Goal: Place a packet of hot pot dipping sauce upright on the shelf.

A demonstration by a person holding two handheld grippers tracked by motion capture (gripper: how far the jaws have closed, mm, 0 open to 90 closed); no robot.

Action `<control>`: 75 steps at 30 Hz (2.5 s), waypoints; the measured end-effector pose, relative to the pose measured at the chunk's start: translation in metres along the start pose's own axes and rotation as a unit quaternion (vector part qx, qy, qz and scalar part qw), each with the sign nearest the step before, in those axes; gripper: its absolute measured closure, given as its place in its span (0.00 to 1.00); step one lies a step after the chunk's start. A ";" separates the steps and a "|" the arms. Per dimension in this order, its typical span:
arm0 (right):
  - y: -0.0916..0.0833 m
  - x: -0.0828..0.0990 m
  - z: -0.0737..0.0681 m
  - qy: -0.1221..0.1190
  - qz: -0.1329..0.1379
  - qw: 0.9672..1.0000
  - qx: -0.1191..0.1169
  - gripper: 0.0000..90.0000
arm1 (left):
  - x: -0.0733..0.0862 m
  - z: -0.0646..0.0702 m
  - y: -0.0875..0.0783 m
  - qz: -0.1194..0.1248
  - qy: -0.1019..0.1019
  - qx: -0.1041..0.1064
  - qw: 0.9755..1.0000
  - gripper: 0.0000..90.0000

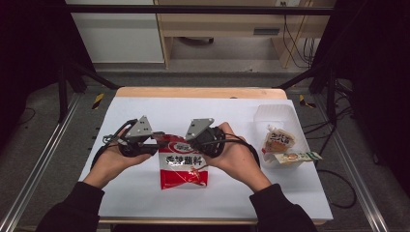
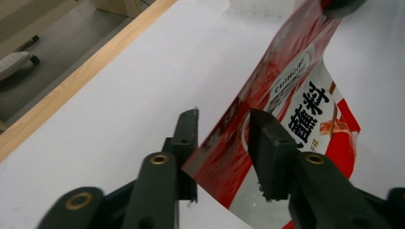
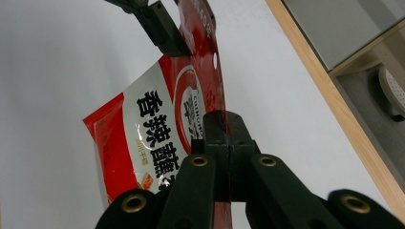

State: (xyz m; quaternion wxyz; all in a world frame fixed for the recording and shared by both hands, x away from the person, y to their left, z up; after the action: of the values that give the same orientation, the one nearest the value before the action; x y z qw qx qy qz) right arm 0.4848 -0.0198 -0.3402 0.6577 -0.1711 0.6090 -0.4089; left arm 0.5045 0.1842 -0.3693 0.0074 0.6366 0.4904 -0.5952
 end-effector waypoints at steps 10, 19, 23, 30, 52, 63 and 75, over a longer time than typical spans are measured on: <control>0.000 0.006 0.003 0.014 -0.008 1.000 -0.008 1.00 | -0.002 0.008 -0.002 -0.015 0.023 0.025 0.999 0.99; 0.002 0.010 0.005 0.011 -0.039 0.999 -0.025 0.76 | -0.004 0.014 -0.005 -0.009 0.048 0.023 0.999 1.00; 0.002 0.011 0.008 0.015 -0.048 0.998 -0.032 0.76 | -0.004 0.015 -0.006 -0.006 0.055 0.020 0.998 1.00; 0.003 0.015 0.010 0.019 -0.060 0.997 -0.046 0.78 | -0.006 0.018 -0.007 -0.001 0.063 0.024 0.998 1.00; 0.007 0.029 0.014 0.021 -0.082 0.995 -0.060 0.79 | -0.008 0.021 -0.007 0.002 0.075 0.023 0.997 1.00; 0.016 0.034 0.012 0.017 -0.095 0.994 -0.055 0.94 | -0.008 0.022 -0.009 0.005 0.074 0.031 0.997 1.00; 0.014 0.031 0.010 0.011 -0.091 0.994 -0.053 1.00 | -0.003 0.018 -0.009 0.006 0.041 0.015 0.999 0.80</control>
State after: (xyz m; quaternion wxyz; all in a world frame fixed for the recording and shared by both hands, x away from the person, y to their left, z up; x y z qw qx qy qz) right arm 0.4969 -0.0370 -0.3686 0.6007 -0.2556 0.6192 -0.4363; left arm 0.4863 0.1763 -0.3670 -0.0190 0.6637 0.4770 -0.5758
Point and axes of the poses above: each handheld gripper's, and its own axes: y roughly forward along the jaws, x roughly out of its underside, z roughly to its right, the point moved 3 cm from there along y, roughly forward along the jaws, and after that the axes turned 10 degrees about -x, right-handed, at the moved point
